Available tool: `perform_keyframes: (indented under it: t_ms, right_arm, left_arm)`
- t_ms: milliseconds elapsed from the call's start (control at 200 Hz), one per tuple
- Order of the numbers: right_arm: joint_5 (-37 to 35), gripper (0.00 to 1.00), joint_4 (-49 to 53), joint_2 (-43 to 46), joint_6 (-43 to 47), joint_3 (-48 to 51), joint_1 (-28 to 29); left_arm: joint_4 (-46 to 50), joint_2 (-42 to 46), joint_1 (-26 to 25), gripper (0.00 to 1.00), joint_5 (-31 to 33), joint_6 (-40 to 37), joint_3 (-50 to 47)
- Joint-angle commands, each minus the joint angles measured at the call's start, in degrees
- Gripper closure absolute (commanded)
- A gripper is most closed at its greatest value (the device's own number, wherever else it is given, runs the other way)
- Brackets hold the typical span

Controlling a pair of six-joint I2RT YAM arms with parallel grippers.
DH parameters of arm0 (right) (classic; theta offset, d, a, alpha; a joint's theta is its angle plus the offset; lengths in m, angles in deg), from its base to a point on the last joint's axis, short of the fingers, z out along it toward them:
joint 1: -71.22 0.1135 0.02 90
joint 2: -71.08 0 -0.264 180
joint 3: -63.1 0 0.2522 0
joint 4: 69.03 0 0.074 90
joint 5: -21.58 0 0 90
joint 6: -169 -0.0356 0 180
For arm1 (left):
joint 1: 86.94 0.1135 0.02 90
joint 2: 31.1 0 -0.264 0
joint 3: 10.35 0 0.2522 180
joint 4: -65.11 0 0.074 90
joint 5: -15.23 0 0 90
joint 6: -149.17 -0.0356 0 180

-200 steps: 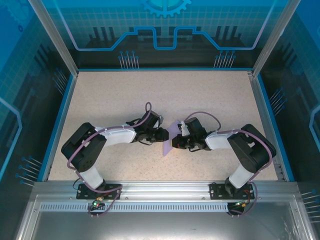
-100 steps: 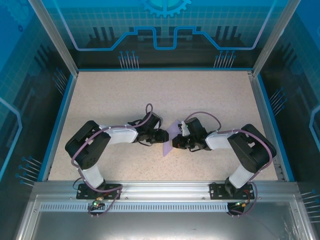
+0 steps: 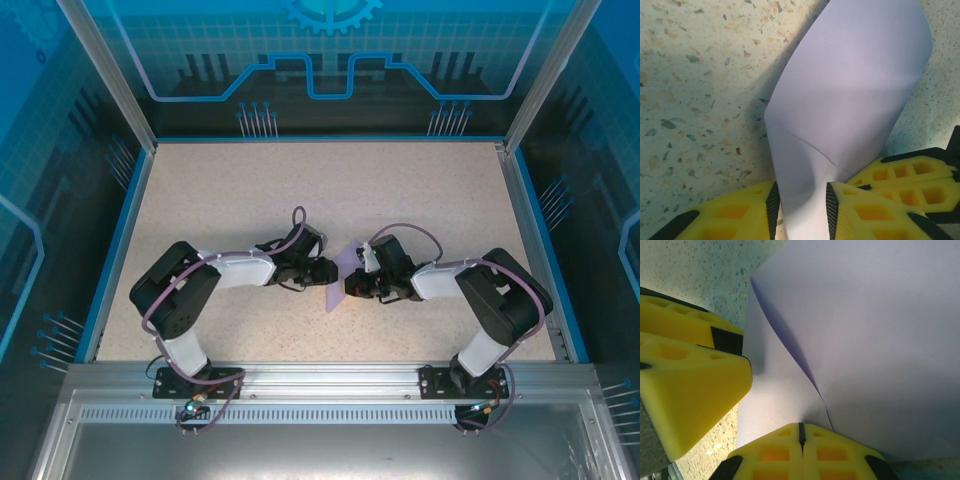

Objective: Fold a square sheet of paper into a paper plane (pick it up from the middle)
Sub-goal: Fold the wing for the fifth time at the center of the table.

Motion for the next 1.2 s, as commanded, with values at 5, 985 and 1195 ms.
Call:
perform_keyframes:
  t_ms: [5,985,1195]
  right_arm:
    - [-2.21,1.0,7.51,-1.54,0.87,2.34,-1.21]
    - [-1.11,1.0,7.21,0.68,0.28,2.83,-1.43]
    - [0.57,1.0,4.68,1.45,-1.62,3.5,-1.79]
  left_arm:
    - [0.21,1.9,-0.32,0.69,-1.03,-0.57,1.92]
    - [14.01,-0.12,-5.24,0.89,13.19,-9.76,8.39]
    - [16.13,-1.2,-7.2,0.9,17.26,-10.66,9.52]
